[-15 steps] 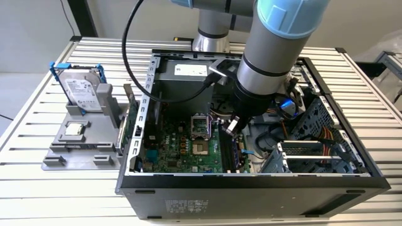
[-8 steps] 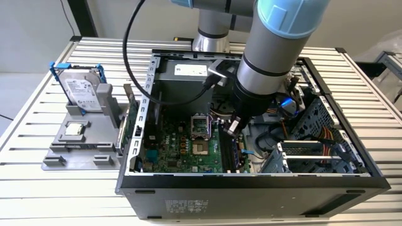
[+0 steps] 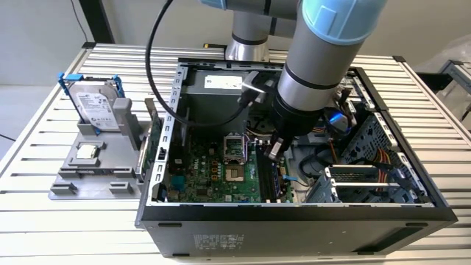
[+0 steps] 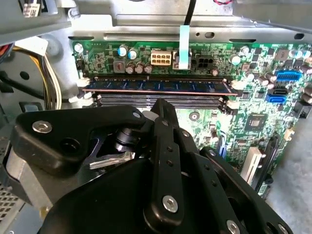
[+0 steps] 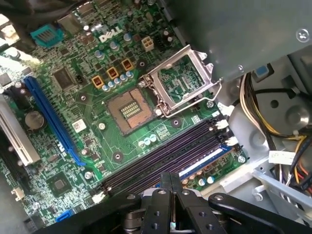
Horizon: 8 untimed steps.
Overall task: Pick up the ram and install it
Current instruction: 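Press down the ram until it locks into place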
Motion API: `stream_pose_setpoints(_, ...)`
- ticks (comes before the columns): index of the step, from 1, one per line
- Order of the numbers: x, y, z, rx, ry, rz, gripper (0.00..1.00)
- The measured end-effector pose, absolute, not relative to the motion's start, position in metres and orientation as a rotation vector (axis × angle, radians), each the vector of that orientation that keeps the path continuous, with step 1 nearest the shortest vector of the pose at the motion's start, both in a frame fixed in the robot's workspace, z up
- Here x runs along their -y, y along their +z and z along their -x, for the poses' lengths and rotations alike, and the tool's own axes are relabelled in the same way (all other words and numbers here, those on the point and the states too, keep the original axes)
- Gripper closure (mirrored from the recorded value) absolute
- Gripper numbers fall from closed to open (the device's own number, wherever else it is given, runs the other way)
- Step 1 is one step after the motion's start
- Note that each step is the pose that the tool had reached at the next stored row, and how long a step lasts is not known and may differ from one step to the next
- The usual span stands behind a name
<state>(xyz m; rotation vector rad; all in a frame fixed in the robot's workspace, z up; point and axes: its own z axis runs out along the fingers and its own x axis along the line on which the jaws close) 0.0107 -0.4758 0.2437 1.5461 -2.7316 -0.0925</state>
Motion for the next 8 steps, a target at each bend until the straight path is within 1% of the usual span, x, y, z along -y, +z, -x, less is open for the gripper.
stream_pose_setpoints(8,0.4758,0.2437,-0.0107,2.672,-0.092,-1.642,1.0)
